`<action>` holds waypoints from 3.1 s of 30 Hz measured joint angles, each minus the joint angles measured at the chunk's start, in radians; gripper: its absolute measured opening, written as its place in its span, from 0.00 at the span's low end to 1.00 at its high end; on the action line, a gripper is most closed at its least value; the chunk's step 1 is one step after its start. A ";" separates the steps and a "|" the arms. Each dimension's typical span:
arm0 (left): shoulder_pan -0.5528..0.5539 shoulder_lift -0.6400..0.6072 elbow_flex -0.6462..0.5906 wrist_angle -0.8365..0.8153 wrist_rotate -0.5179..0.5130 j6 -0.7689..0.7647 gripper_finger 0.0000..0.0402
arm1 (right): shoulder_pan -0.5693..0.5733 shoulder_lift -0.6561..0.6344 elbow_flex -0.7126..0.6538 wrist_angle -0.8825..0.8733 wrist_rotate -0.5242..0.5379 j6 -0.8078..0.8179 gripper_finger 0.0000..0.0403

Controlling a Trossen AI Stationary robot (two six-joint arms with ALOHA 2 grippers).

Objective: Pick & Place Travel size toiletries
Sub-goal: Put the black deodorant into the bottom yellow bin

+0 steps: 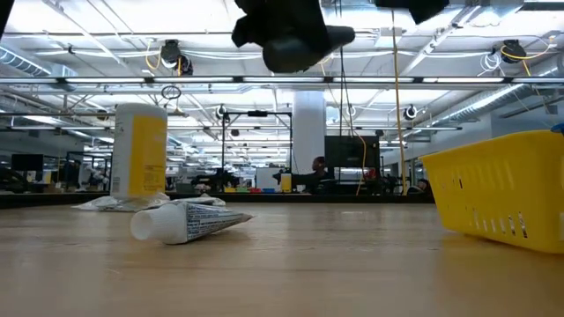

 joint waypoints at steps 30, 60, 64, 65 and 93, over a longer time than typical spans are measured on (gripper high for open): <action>-0.064 -0.013 0.000 0.218 -0.072 0.237 0.48 | -0.073 -0.119 0.000 0.200 -0.006 -0.353 0.31; -0.066 -0.012 -0.001 0.455 -0.087 0.515 0.48 | -0.132 -0.123 0.001 0.214 -0.012 -0.374 0.70; -0.066 -0.012 -0.001 0.493 -0.082 0.547 0.48 | -0.132 -0.123 0.001 0.216 -0.014 -0.373 0.70; -0.066 -0.012 -0.001 0.499 -0.082 0.552 0.48 | -0.132 -0.123 0.001 0.217 -0.014 -0.373 0.71; -0.069 -0.012 -0.001 0.622 -0.072 0.665 0.48 | -0.125 -0.124 0.002 0.253 -0.062 -0.343 0.61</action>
